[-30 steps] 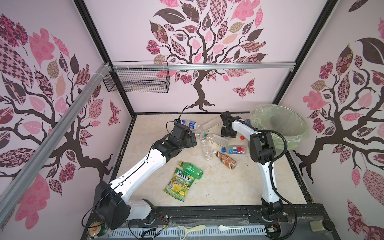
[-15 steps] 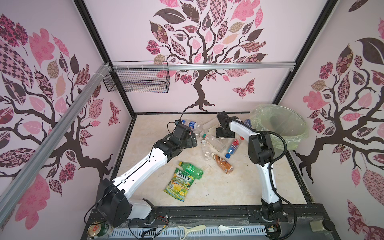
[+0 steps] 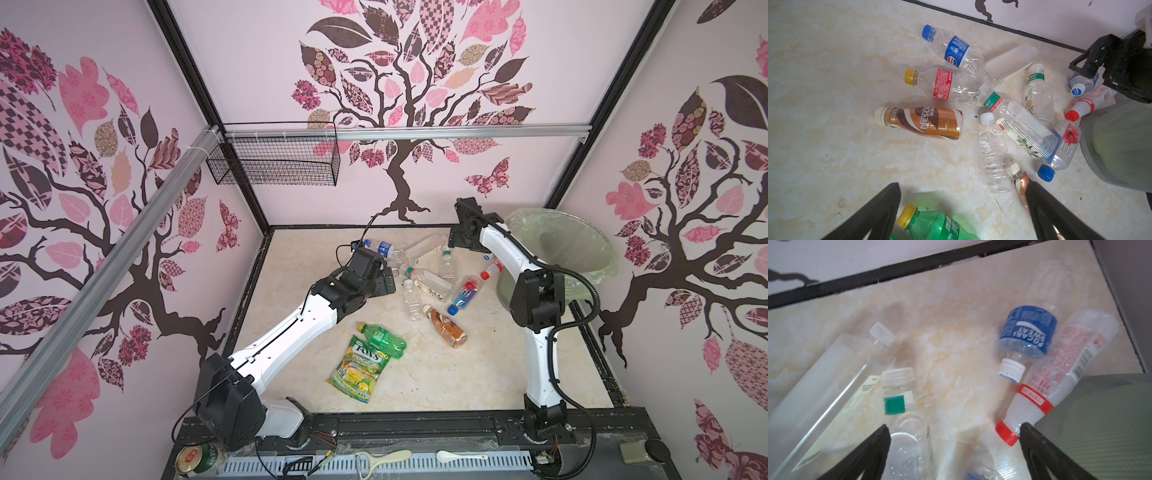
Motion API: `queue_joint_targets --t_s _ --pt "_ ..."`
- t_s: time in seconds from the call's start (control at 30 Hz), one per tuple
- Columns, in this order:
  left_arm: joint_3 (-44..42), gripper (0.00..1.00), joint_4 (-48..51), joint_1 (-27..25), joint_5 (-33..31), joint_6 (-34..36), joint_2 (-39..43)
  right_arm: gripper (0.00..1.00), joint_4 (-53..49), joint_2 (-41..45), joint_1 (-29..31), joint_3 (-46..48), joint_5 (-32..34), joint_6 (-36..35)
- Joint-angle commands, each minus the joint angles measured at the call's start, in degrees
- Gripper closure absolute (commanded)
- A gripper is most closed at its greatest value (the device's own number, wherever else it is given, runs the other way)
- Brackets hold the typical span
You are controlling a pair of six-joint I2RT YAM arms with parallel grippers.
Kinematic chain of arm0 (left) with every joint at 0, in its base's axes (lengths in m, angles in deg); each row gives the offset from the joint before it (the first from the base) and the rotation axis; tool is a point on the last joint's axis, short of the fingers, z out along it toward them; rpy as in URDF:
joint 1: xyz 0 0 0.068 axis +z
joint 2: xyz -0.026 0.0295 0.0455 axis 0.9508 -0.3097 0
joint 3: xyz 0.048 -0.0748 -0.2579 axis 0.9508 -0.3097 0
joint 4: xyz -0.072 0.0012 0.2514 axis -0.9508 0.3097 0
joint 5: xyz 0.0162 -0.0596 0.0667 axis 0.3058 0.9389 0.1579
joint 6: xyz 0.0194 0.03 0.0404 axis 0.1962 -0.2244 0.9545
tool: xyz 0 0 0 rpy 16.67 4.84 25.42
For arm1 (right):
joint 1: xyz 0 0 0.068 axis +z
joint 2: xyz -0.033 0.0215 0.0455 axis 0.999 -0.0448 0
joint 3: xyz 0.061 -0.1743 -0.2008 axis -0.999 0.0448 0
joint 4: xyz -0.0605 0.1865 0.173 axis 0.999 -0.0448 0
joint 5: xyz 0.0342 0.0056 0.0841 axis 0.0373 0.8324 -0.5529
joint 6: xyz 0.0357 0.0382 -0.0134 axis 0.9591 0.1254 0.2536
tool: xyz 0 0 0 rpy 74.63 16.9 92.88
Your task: Throw the plastic bottles in the bin
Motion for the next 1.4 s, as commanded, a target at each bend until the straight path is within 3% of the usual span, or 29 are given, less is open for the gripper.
queue_joint_targets --t_s 0.0,0.2,0.47,0.87,1.37 --pt "1.56 0.01 -1.07 0.12 0.24 -0.29 -0.54 0.01 -0.47 0.04 -1.63 -2.94 5.25 4.74" --pt "1.5 0.02 -3.52 0.08 3.48 0.59 -1.43 0.01 -4.89 -6.73 -2.28 -10.59 9.73 9.88" --pt "2.85 0.02 -12.8 -2.4 11.65 10.19 -2.84 0.04 -4.95 -8.86 -2.51 -10.72 9.06 14.36" --pt "9.57 0.02 -20.99 -2.46 23.19 18.12 -9.35 0.06 -6.48 -10.02 -2.63 -10.79 11.96 18.82" --pt "7.15 0.02 -21.98 -2.47 18.17 19.09 -8.93 0.12 -10.83 -12.52 -2.64 -11.79 11.7 26.03"
